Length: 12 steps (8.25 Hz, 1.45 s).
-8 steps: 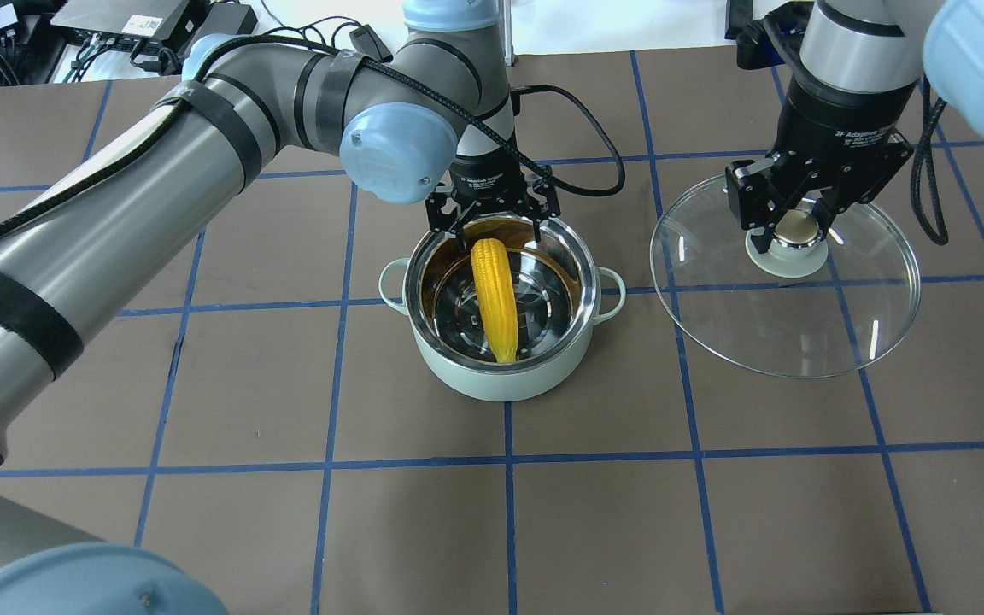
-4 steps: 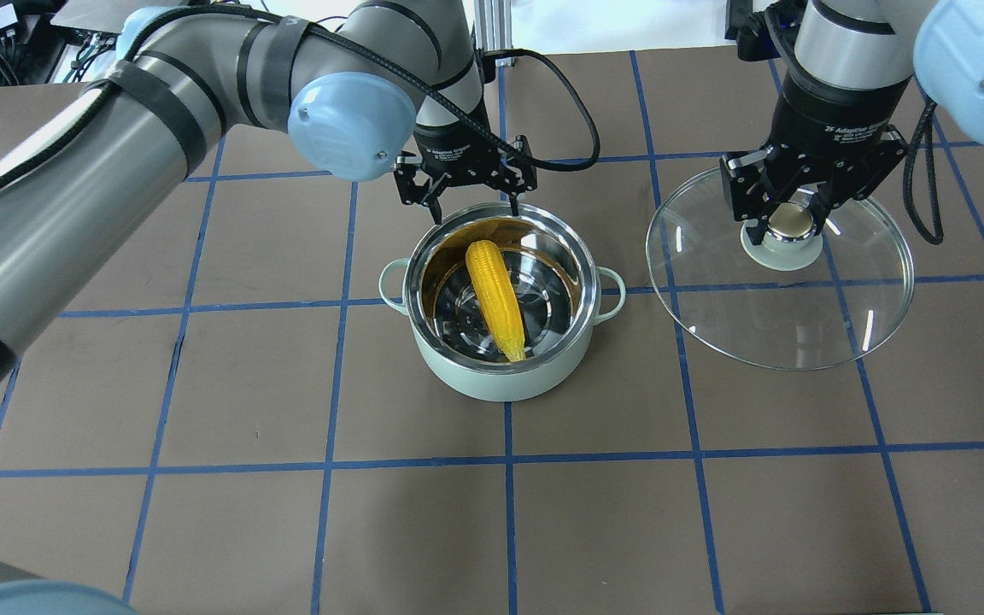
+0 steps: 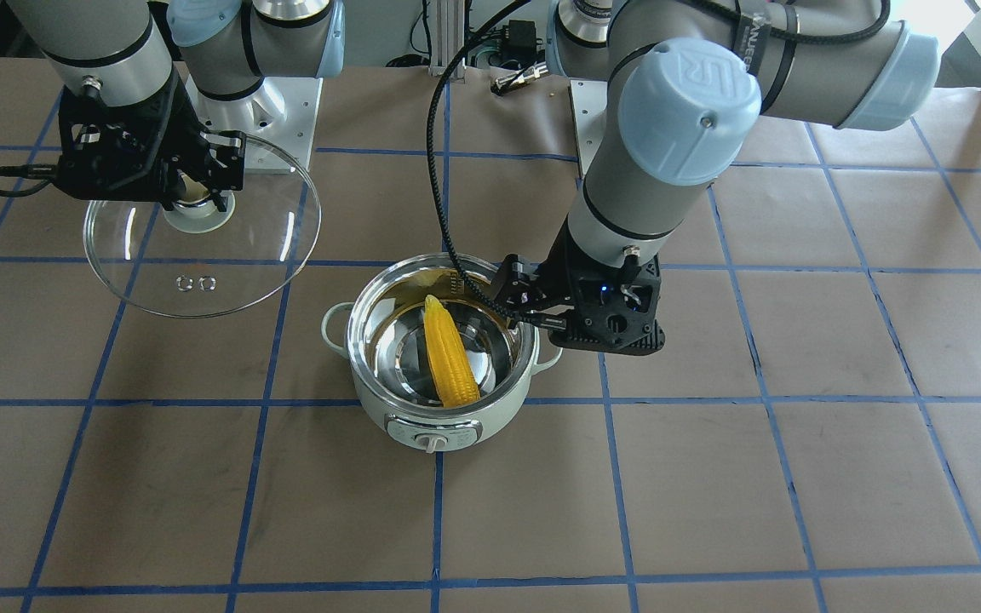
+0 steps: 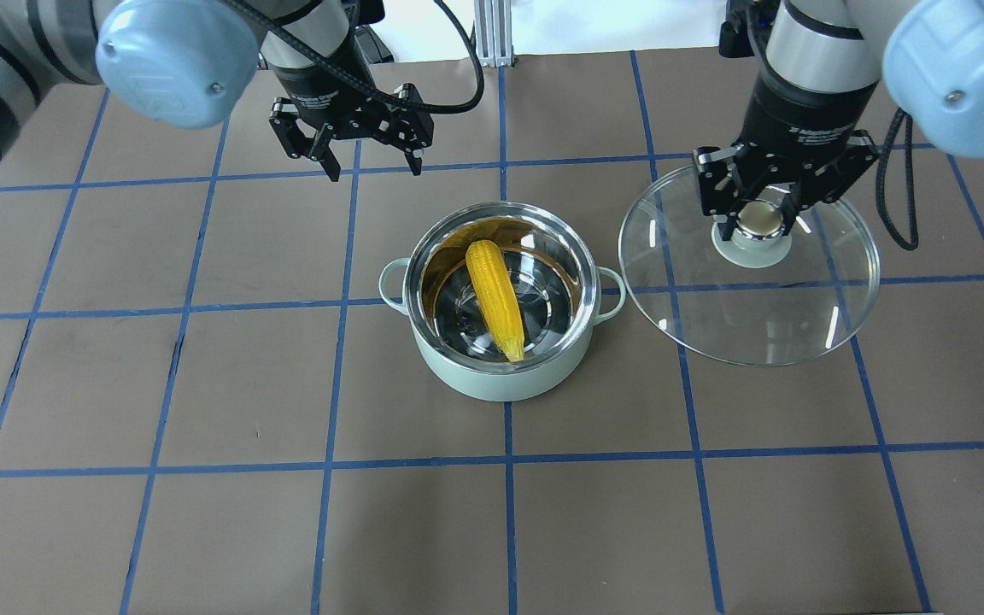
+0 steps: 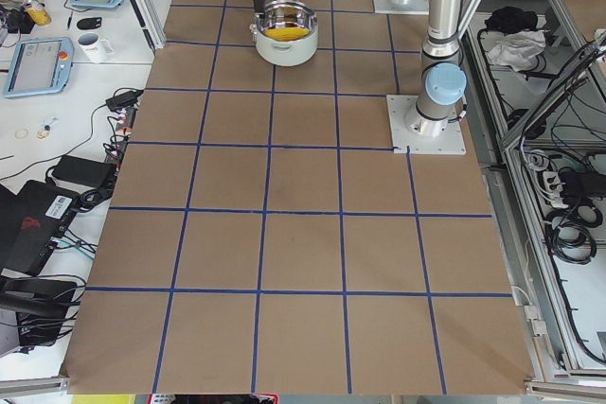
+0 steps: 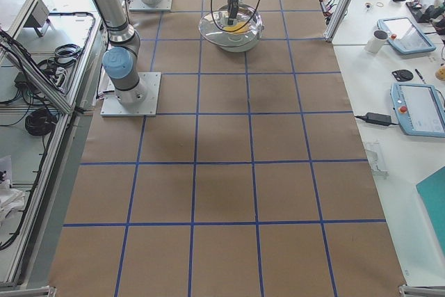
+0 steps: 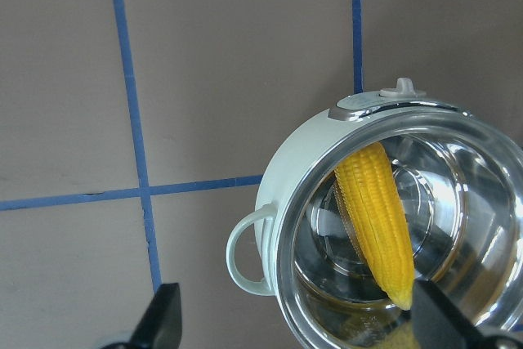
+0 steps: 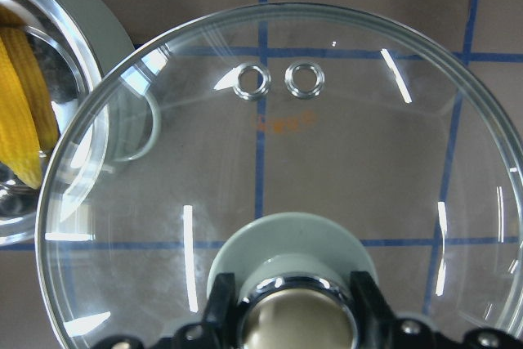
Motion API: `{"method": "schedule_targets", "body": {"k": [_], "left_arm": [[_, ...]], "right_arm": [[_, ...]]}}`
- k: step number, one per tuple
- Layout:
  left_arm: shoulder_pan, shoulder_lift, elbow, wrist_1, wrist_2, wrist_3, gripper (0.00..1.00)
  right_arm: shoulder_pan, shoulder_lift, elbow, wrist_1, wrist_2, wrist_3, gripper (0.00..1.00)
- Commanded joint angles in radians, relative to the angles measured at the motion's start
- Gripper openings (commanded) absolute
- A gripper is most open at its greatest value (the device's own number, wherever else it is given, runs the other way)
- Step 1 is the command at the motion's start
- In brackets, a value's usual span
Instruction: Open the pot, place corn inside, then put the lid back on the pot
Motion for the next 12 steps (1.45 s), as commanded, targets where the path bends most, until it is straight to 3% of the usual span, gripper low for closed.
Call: {"method": "schedule_targets", "body": {"k": [1,2,4,6,8,12], "left_arm": [[0.024,0.092,-0.007,-0.018,0.009,0.071,1.00],[0.030,0.118,-0.010,-0.017,0.026,0.076,1.00],[0.033,0.135,-0.012,-0.017,0.064,0.102,1.00],[0.035,0.134,-0.014,-0.015,0.064,0.103,1.00],[0.033,0.134,-0.020,-0.014,0.063,0.102,1.00],[0.033,0.135,-0.027,-0.004,0.064,0.102,1.00]], "right_arm": [[0.230,0.126,-0.066,-0.135,0.013,0.284,0.44],[0.302,0.190,-0.114,-0.164,0.020,0.392,0.44],[0.358,0.234,-0.114,-0.195,0.039,0.444,0.44],[0.360,0.266,-0.061,-0.247,0.043,0.416,0.43],[0.361,0.266,-0.010,-0.342,0.120,0.421,0.43],[0.360,0.271,-0.005,-0.353,0.115,0.413,0.43]]}}
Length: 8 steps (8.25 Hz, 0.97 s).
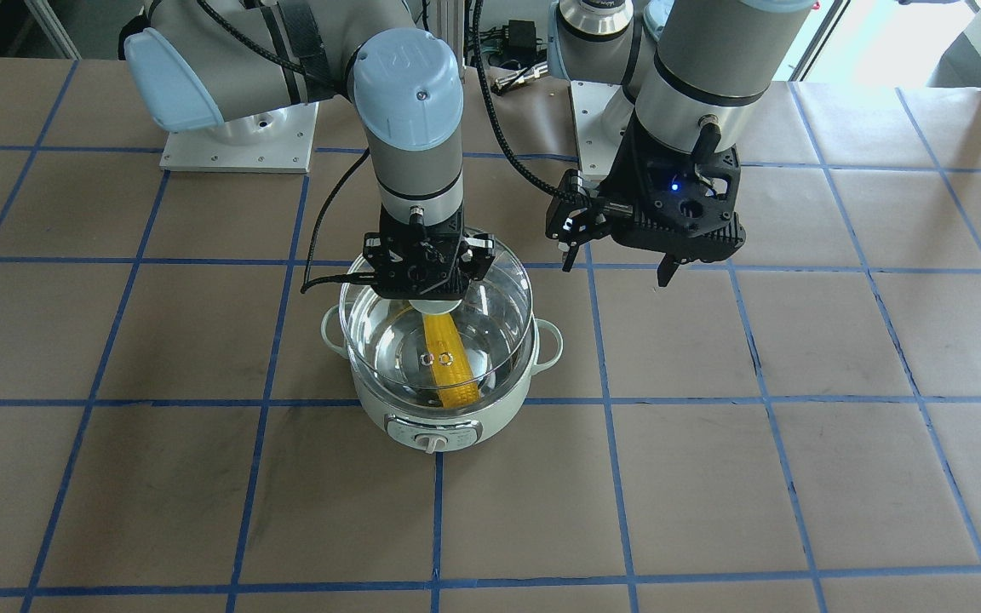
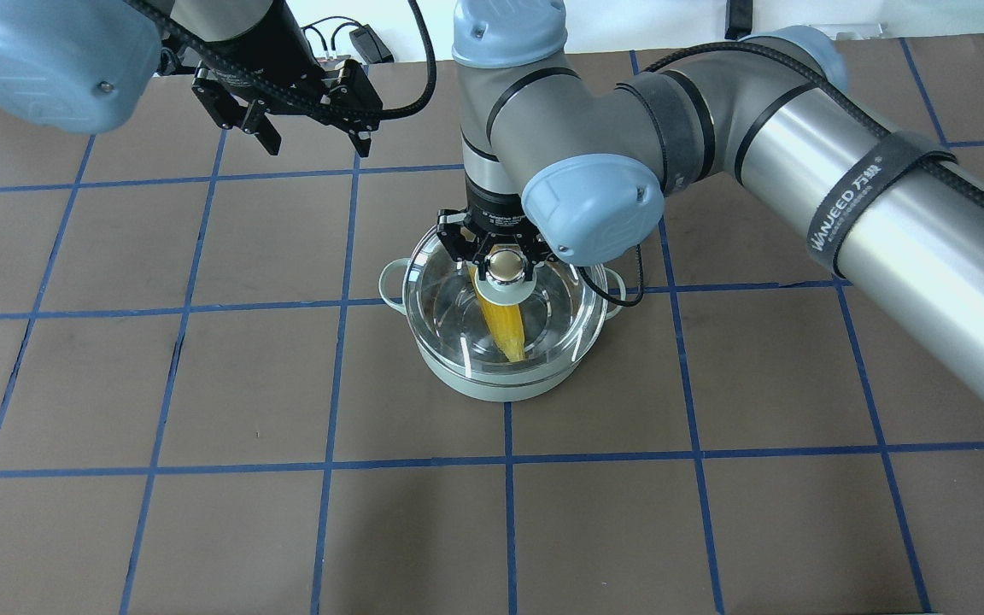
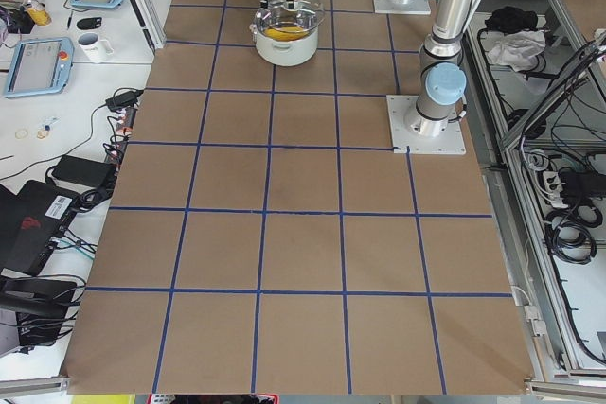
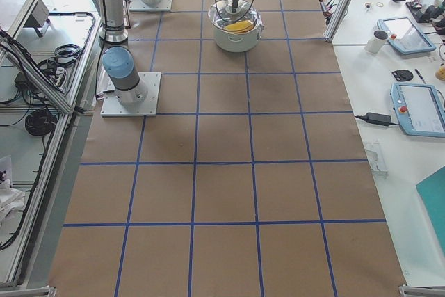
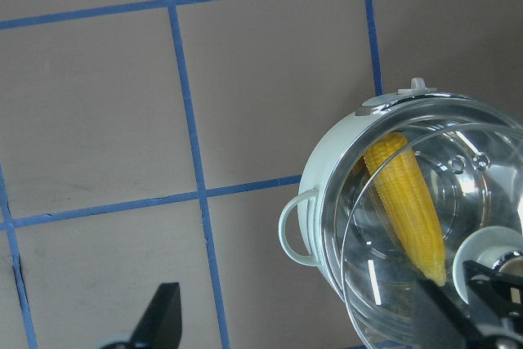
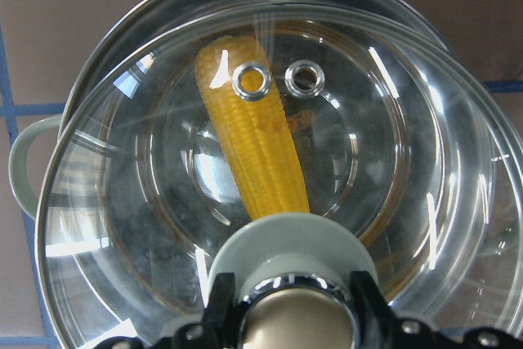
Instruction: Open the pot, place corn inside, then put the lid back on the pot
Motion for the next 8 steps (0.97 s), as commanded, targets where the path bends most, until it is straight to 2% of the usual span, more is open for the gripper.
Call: {"method": "schedule_targets", "body": {"k": [1,5,8], "left_arm": [[0.001,0.003,-0.001,0.003,0.000,0.000,1.00],[0.086,0.003,-0.004,-0.010,0.020,0.000,1.00],[0.081,0.009,-0.031,-0.009,0.029,-0.017,1.00]], "right_arm": [[0.000,0.005,0.002,-0.014,-0.001,-0.001,0.43],[0.000,0.028,0.002,-0.049,0.002,-0.002,0.44],[0.000,0.035,0.002,-0.049,-0.005,-0.005,0.44]]}}
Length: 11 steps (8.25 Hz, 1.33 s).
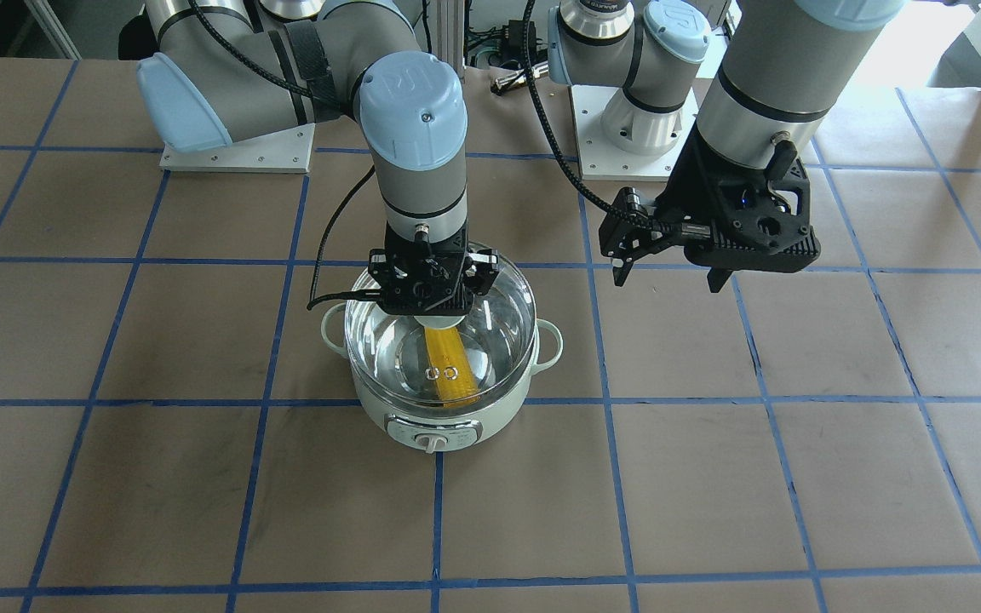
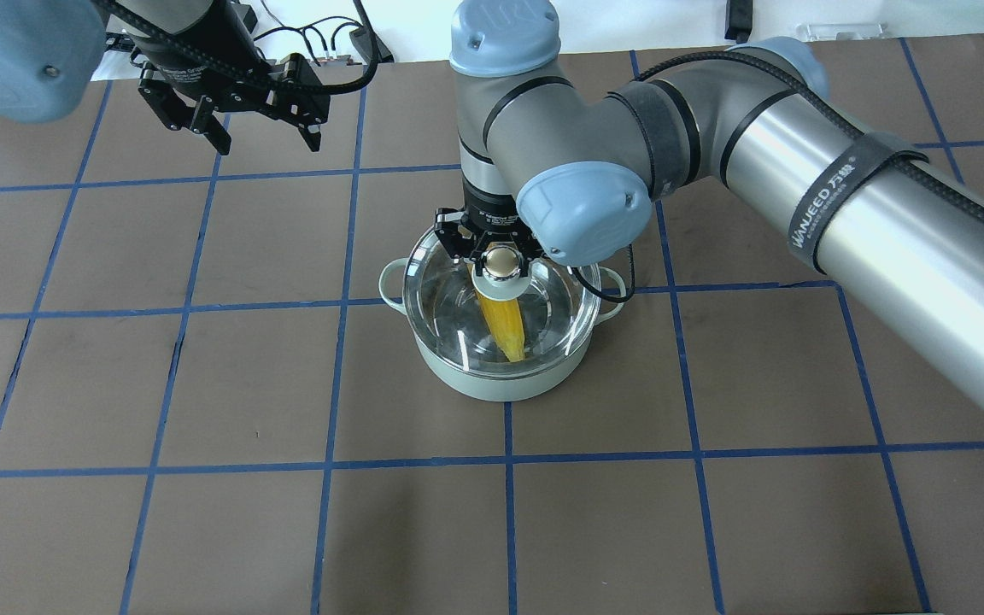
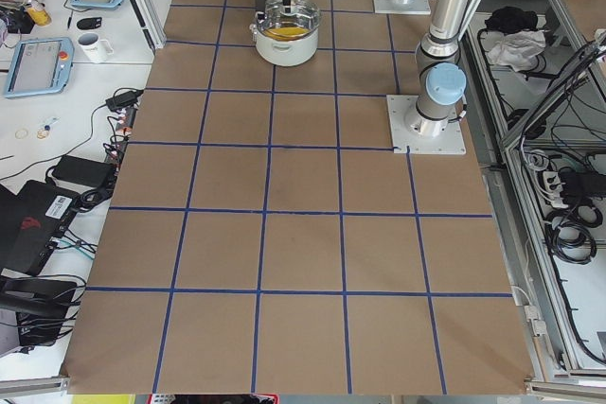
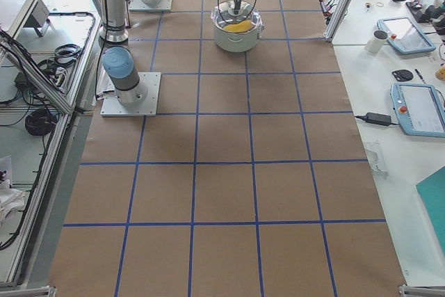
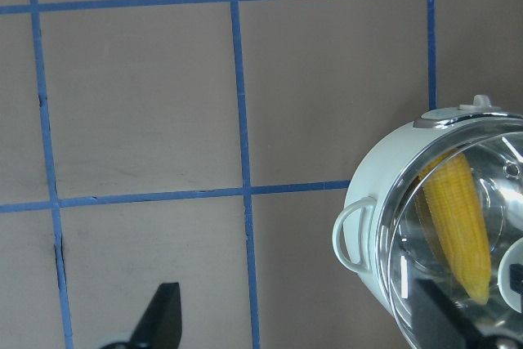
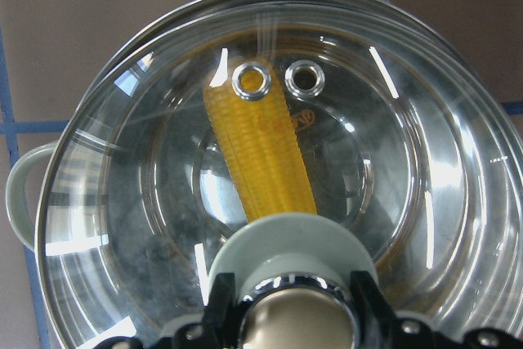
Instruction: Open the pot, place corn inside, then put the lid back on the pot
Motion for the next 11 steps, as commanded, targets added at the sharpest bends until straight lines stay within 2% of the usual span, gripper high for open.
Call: {"method": "schedule_targets", "body": {"k": [1,4,11], "left_arm": [[0.004,0.013,-0.032,0.002,0.019,-0.016,1.00],[0.006,0.022,-0.032,0.001,0.076,-0.018,1.00],[0.009,0.041,-0.034,0.001,0.073,-0.006,1.00]], "right_arm": [[0.000,0.010,0.000,0.000,-0.005,0.000,0.45],[0.000,0.021,0.000,-0.014,-0.006,-0.002,0.45],[0.000,0.024,-0.003,-0.043,-0.008,0.001,0.44]]}}
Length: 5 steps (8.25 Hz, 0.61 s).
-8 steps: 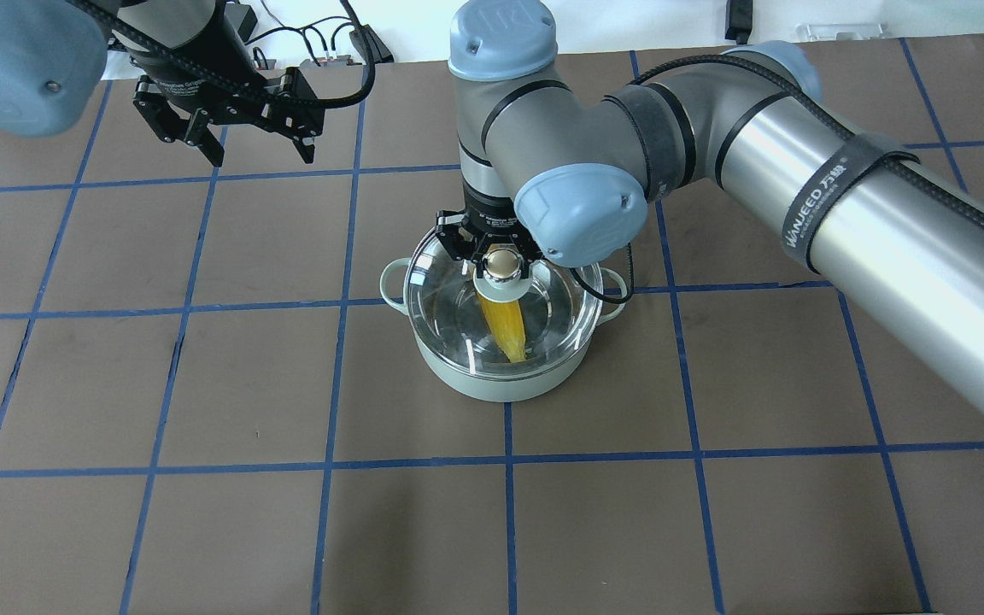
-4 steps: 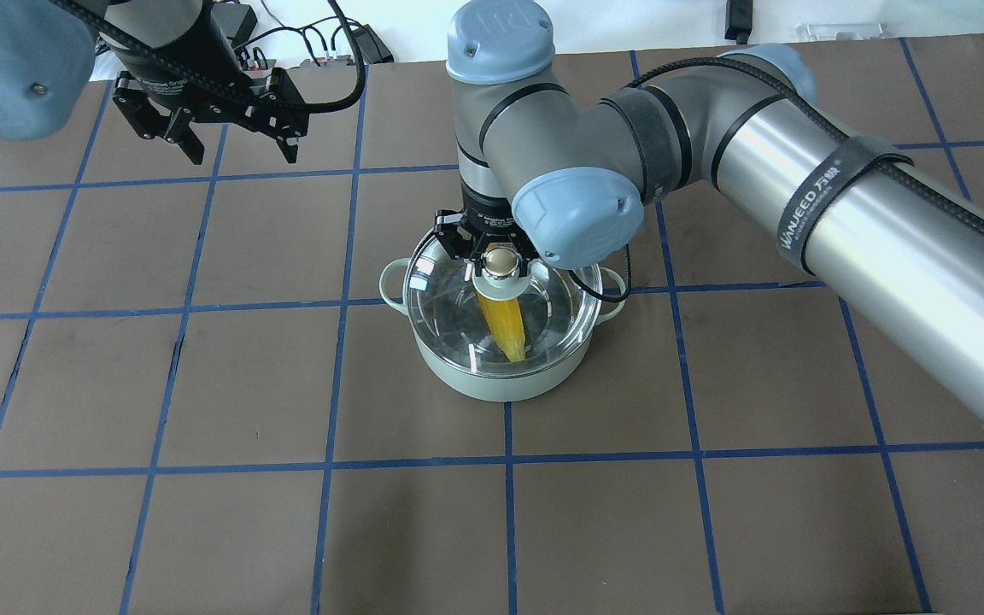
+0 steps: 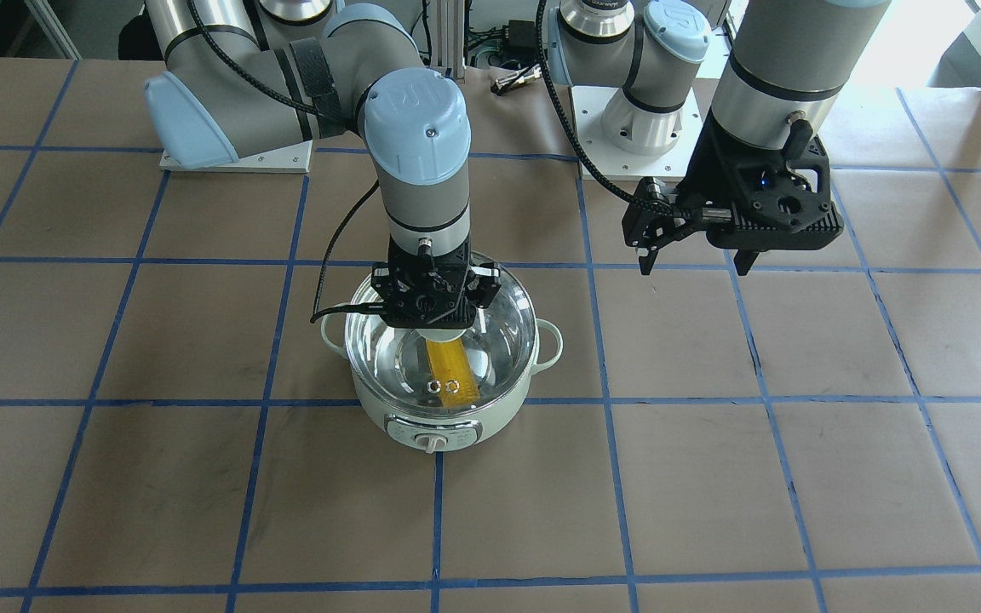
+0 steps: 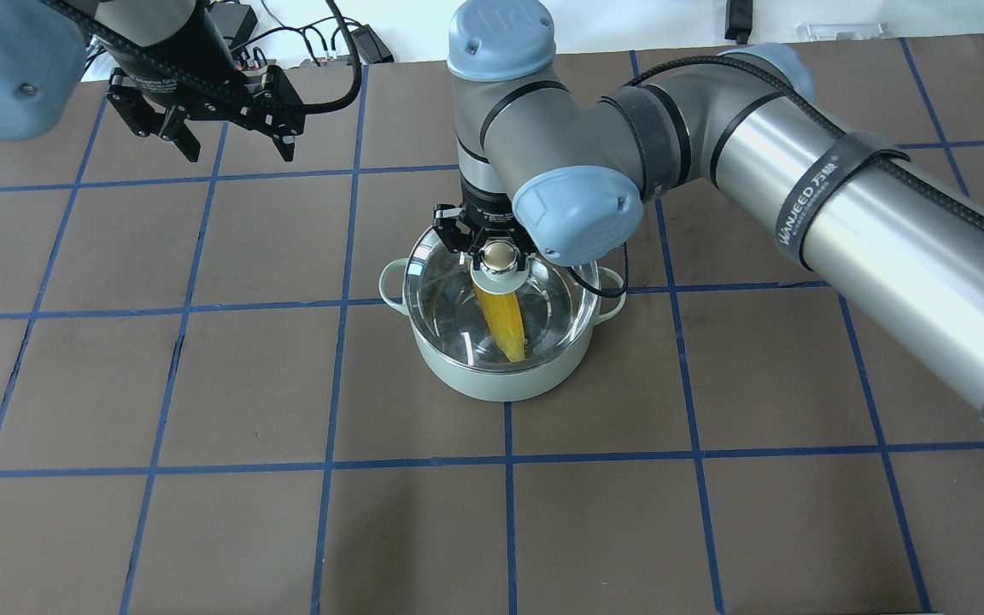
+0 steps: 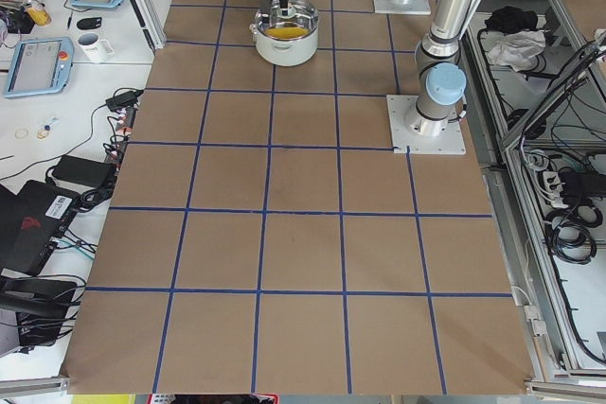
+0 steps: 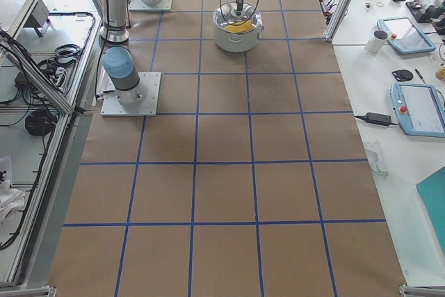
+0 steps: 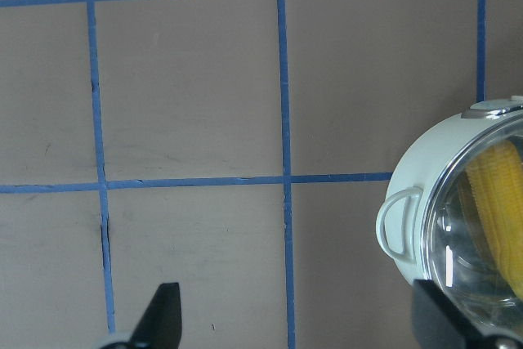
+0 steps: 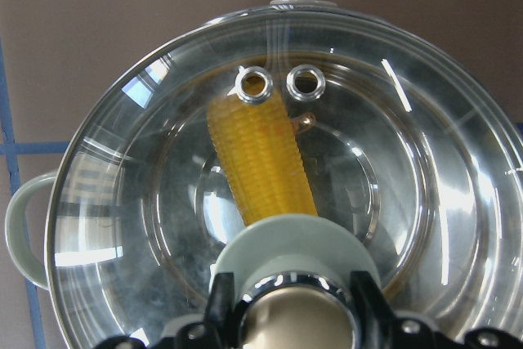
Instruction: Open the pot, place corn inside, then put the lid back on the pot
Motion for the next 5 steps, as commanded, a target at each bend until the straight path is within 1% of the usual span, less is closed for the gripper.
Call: {"method": "schedule_targets", "body": {"k": [1,3,5], "left_arm": [[0.001,0.000,-0.001,0.000,-0.003,0.001,1.00],[0.001,0.002,-0.001,0.000,-0.003,0.001,1.00],[0.001,0.002,-0.001,0.000,-0.003,0.001,1.00]], "right_arm": [[0.000,0.001,0.000,-0.003,-0.001,-0.003,0.44],[0.000,0.001,0.000,-0.006,-0.002,0.000,0.44],[0.000,0.001,0.000,-0.009,-0.002,0.002,0.46]]}}
